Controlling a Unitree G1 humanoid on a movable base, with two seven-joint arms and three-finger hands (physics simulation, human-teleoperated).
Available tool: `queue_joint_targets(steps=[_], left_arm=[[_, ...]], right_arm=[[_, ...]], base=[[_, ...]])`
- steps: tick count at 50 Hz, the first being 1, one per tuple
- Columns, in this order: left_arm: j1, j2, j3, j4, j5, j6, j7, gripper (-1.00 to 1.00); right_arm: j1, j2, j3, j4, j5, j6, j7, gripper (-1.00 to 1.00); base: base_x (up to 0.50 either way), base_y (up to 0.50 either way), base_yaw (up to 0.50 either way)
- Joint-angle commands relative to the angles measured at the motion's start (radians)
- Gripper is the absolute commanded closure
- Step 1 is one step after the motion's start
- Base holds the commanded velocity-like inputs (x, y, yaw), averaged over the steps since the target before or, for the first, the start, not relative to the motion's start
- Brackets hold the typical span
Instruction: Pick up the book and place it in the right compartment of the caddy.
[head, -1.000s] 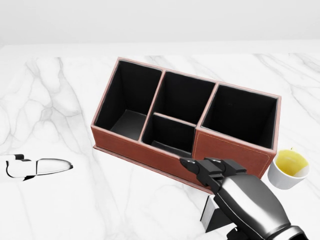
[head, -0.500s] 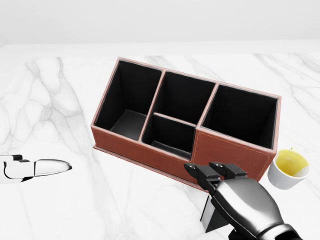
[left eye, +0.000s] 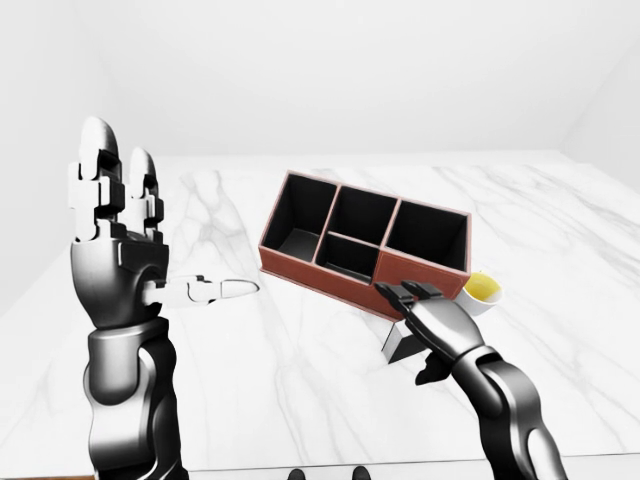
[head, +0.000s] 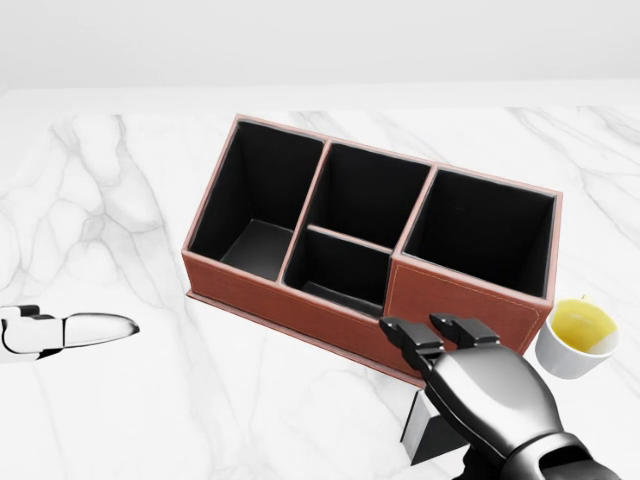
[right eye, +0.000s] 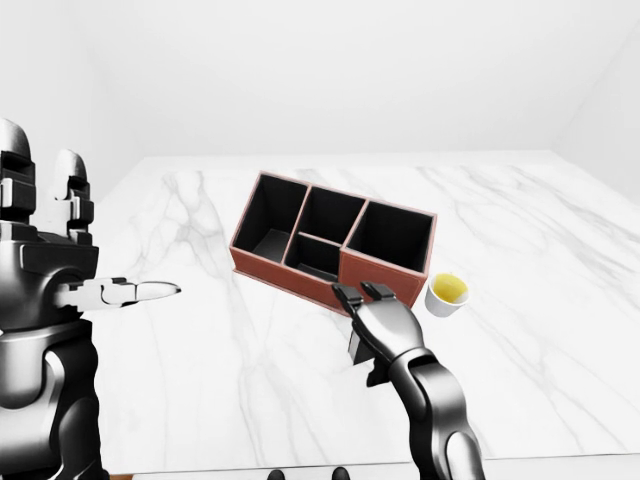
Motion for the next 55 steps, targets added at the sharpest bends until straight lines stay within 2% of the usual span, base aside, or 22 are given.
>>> queue_joint_targets(steps=[1, 14, 32, 35, 36, 39, 55], left_arm=[[-0.005, 0.003, 0.003, 0.003, -0.004, 0.000, 0.008, -1.00], [-0.010, 0.005, 0.005, 0.004, -0.009, 0.000, 0.014, -1.00], [-0.012, 0.008, 0.005, 0.006, -0.011, 0.000, 0.019, -1.00], [-0.012, 0.007, 0.005, 0.005, -0.011, 0.000, 0.019, -1.00], [-0.012, 0.007, 0.005, 0.005, -0.011, 0.000, 0.019, -1.00], [-0.012, 0.007, 0.005, 0.005, -0.010, 0.000, 0.018, -1.00], [-0.013, 0.008, 0.007, 0.007, -0.012, 0.000, 0.019, -1.00]], right_arm=[[-0.009, -0.011, -0.007, 0.044, -0.044, 0.000, -0.033, -0.73], [-0.011, -0.027, -0.026, 0.104, -0.078, 0.000, -0.054, -0.77], [-0.004, -0.033, -0.006, 0.163, -0.141, 0.000, -0.128, -0.76], [-0.002, -0.036, -0.003, 0.168, -0.152, 0.000, -0.138, -0.72], [0.000, -0.036, -0.002, 0.169, -0.153, 0.000, -0.140, -0.61], [-0.001, -0.035, 0.003, 0.171, -0.154, 0.000, -0.144, -0.55], [0.001, -0.038, 0.009, 0.186, -0.174, 0.000, -0.164, -0.60]], base=[[0.00, 0.00, 0.00], [0.00, 0.00, 0.00], [0.00, 0.00, 0.00], [0.00, 0.00, 0.00], [0.00, 0.00, 0.00], [0.00, 0.00, 0.00], [0.00, 0.00, 0.00]])
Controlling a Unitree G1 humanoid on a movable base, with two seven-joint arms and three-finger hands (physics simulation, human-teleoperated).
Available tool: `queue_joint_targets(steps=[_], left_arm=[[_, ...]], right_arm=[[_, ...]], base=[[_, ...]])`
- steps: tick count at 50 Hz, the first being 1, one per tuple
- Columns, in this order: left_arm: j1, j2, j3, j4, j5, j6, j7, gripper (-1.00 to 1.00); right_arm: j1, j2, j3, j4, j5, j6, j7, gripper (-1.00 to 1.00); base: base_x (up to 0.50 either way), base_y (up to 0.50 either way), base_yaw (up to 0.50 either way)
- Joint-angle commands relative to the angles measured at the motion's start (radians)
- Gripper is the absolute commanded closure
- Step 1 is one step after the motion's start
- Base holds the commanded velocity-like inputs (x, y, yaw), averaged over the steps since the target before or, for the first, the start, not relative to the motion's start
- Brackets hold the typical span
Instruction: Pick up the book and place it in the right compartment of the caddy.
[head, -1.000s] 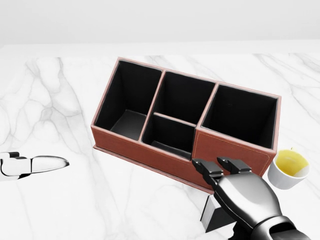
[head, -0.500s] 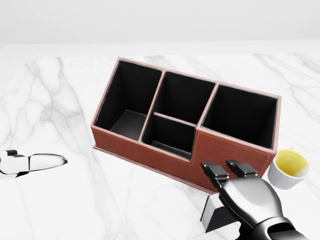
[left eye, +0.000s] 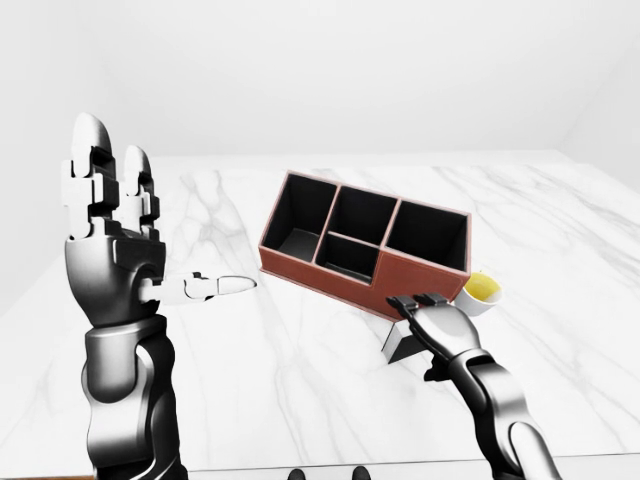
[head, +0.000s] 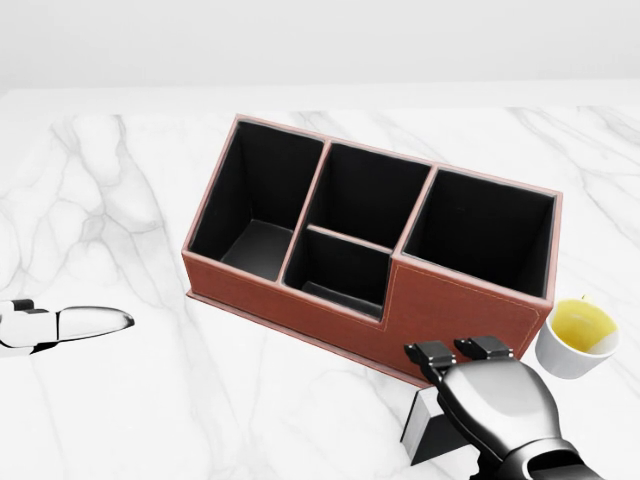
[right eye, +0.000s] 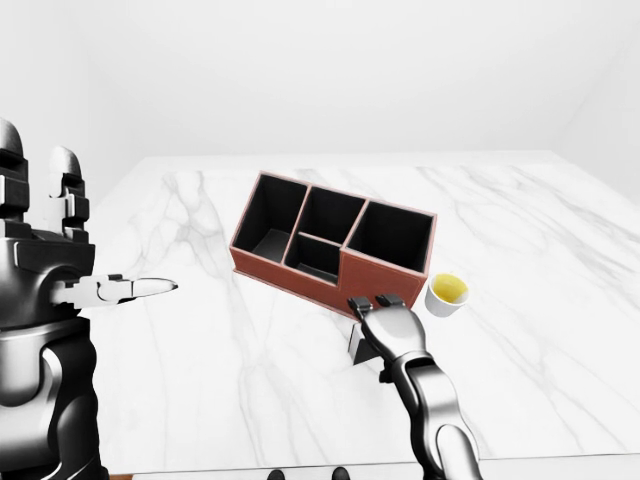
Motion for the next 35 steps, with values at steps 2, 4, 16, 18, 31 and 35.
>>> queue_joint_targets(steps=[2, 4, 16, 18, 31, 35], left_arm=[[-0.001, 0.001, 0.001, 0.001, 0.000, 0.000, 0.001, -1.00], [-0.002, 0.001, 0.002, 0.003, 0.000, 0.000, 0.002, -1.00], [-0.004, 0.002, 0.003, 0.003, -0.003, 0.000, 0.005, -1.00], [-0.004, 0.002, 0.003, 0.003, -0.003, 0.000, 0.006, -1.00], [-0.008, 0.004, 0.005, 0.010, -0.002, 0.000, 0.011, -1.00], [-0.007, 0.005, 0.004, 0.009, -0.003, 0.000, 0.010, -1.00]], right_arm=[[0.007, -0.003, 0.007, 0.019, -0.025, 0.000, -0.025, -0.61], [0.006, -0.004, 0.010, 0.023, -0.029, 0.000, -0.030, -0.61], [0.009, -0.008, 0.029, 0.057, -0.064, 0.000, -0.059, -0.60], [0.006, -0.010, 0.032, 0.067, -0.073, 0.000, -0.066, -0.60], [0.007, -0.026, 0.049, 0.129, -0.121, 0.000, -0.124, -0.62], [0.009, -0.032, 0.045, 0.147, -0.134, 0.000, -0.140, -0.62]], base=[[0.00, 0.00, 0.00], [0.00, 0.00, 0.00], [0.00, 0.00, 0.00], [0.00, 0.00, 0.00], [0.00, 0.00, 0.00], [0.00, 0.00, 0.00]])
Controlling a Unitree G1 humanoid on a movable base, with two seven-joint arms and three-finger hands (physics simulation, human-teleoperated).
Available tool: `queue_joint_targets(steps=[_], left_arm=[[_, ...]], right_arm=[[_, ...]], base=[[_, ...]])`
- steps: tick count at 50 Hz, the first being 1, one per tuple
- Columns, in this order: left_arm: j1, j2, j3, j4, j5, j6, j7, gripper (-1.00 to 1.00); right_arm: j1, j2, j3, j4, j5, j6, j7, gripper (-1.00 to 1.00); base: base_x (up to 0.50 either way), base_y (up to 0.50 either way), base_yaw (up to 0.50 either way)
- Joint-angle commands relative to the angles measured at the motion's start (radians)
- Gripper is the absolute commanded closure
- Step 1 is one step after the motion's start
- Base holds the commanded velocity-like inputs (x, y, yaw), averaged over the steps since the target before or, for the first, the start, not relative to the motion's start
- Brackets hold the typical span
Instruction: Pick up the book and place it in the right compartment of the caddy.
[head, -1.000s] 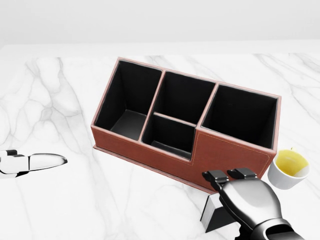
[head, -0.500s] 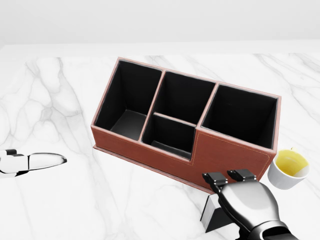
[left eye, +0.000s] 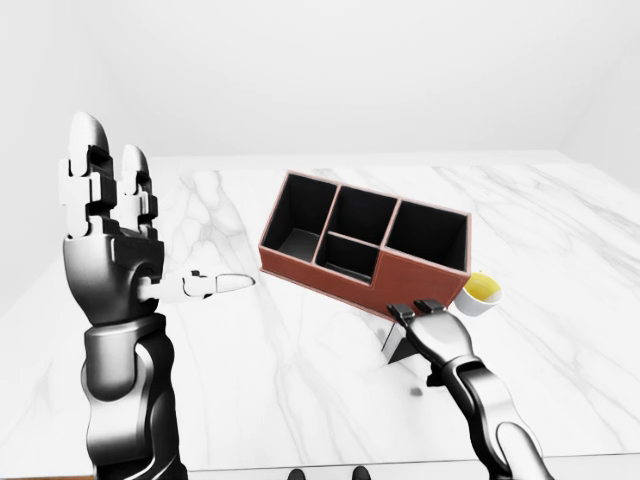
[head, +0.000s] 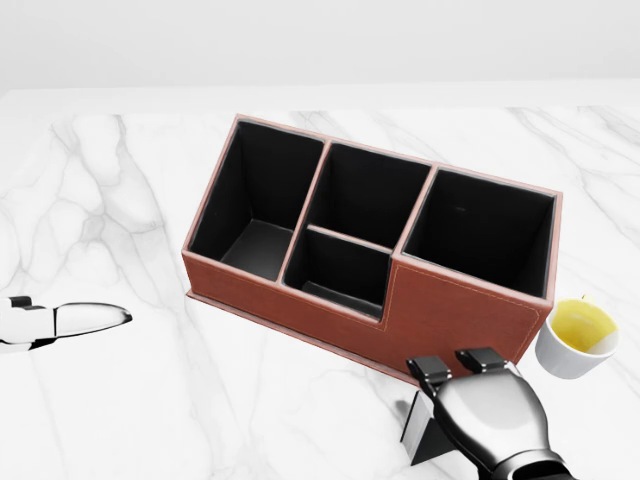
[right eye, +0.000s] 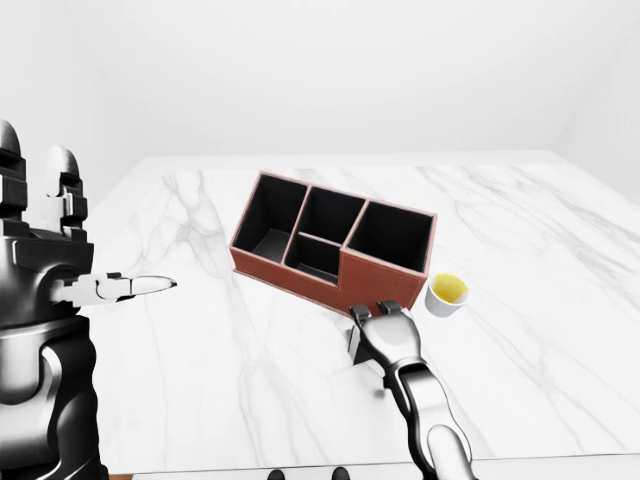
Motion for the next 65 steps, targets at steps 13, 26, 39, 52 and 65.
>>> queue_joint_targets(steps=[13, 26, 39, 52, 65], left_arm=[[0.001, 0.001, -0.001, 0.001, 0.001, 0.000, 0.000, -1.00], [0.003, -0.002, -0.002, -0.004, -0.001, 0.000, -0.003, -1.00], [0.002, -0.002, -0.001, -0.010, -0.008, 0.000, -0.001, -1.00], [0.003, -0.002, -0.001, -0.015, -0.014, 0.000, -0.002, -1.00], [0.002, 0.000, 0.000, -0.014, -0.010, 0.000, 0.000, -1.00]], right_arm=[[0.014, -0.018, 0.010, 0.064, -0.053, 0.000, -0.068, -0.61], [0.041, -0.020, 0.011, 0.039, -0.027, 0.000, -0.071, 1.00], [0.065, 0.018, 0.031, -0.111, 0.101, 0.000, -0.013, 1.00], [0.069, 0.061, 0.071, -0.245, 0.232, 0.000, 0.083, 1.00], [0.040, 0.089, 0.137, -0.411, 0.370, 0.000, 0.218, 1.00]], base=[[0.00, 0.00, 0.00], [0.00, 0.00, 0.00], [0.00, 0.00, 0.00], [0.00, 0.00, 0.00], [0.00, 0.00, 0.00]])
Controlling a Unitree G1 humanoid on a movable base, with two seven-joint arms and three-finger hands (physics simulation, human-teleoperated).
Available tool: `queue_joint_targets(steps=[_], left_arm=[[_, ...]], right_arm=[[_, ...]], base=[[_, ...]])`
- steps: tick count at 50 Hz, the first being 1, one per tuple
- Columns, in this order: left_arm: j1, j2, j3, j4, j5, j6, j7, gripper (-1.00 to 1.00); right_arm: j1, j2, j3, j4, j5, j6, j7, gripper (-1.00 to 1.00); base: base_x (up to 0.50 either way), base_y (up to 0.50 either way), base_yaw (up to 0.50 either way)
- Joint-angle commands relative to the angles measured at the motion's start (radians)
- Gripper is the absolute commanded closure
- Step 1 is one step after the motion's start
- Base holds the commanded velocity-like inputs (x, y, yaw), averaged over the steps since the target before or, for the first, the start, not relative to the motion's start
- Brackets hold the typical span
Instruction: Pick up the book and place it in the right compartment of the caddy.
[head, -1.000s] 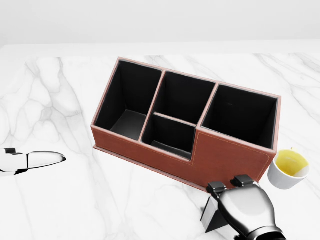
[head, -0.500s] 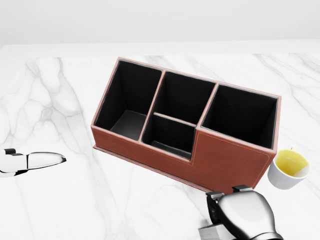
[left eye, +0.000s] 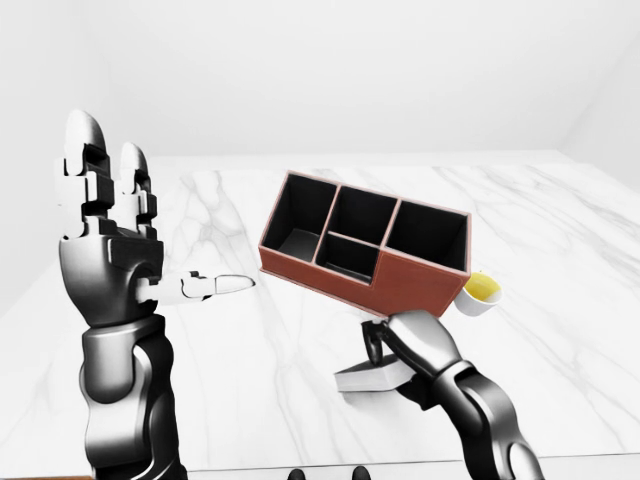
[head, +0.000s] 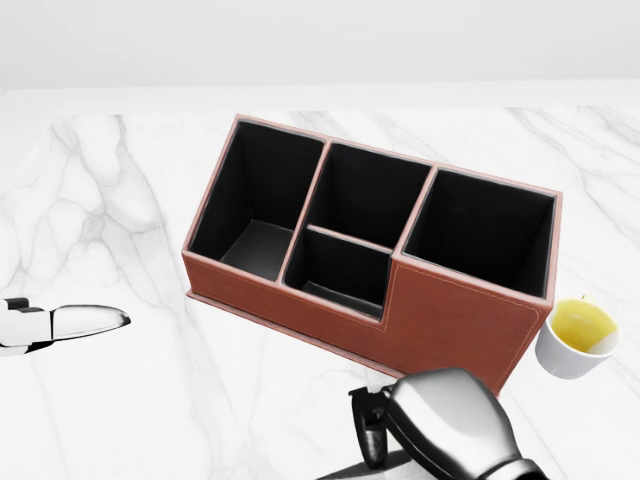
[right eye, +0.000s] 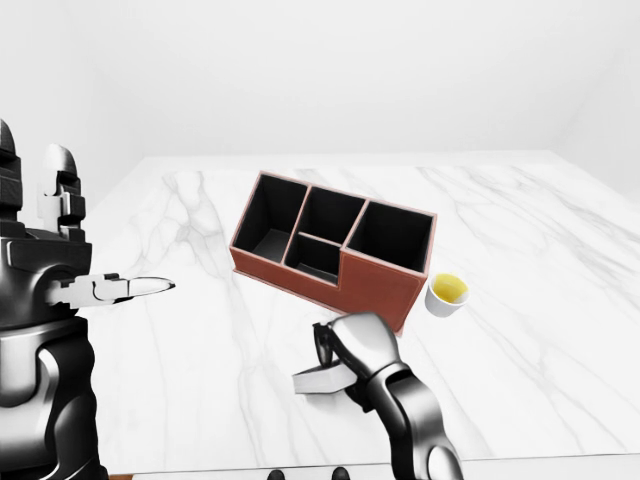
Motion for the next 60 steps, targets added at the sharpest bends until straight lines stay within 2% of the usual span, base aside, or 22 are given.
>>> queue_joint_targets(steps=[1, 10, 17, 25, 37, 39, 60], left_arm=[[-0.002, 0.001, 0.000, 0.002, 0.004, 0.000, 0.002, -1.00], [-0.007, 0.004, 0.003, 0.006, 0.004, 0.000, 0.006, -1.00], [-0.010, 0.005, 0.005, 0.008, 0.001, 0.000, 0.010, -1.00], [-0.012, 0.007, 0.006, 0.007, -0.003, 0.000, 0.013, -1.00], [-0.013, 0.008, 0.007, 0.001, -0.008, 0.000, 0.016, -1.00], [-0.014, 0.008, 0.007, 0.000, -0.009, 0.000, 0.017, -1.00], [-0.015, 0.009, 0.008, -0.002, -0.013, 0.000, 0.020, -1.00]], right_arm=[[-0.028, 0.026, 0.045, -0.151, 0.127, 0.000, 0.084, 1.00], [-0.097, 0.047, 0.043, -0.256, 0.187, 0.000, 0.175, 1.00], [-0.176, 0.074, 0.059, -0.356, 0.242, 0.000, 0.175, 1.00], [-0.227, 0.089, 0.071, -0.402, 0.253, 0.000, 0.175, 1.00], [-0.376, 0.135, 0.077, -0.476, 0.264, 0.000, 0.175, 1.00], [-0.439, 0.150, 0.064, -0.480, 0.269, 0.000, 0.175, 1.00], [-0.707, 0.124, -0.041, -0.404, 0.257, 0.000, 0.175, 1.00]], base=[[0.00, 0.00, 0.00], [0.00, 0.00, 0.00], [0.00, 0.00, 0.00], [0.00, 0.00, 0.00], [0.00, 0.00, 0.00], [0.00, 0.00, 0.00], [0.00, 0.00, 0.00]])
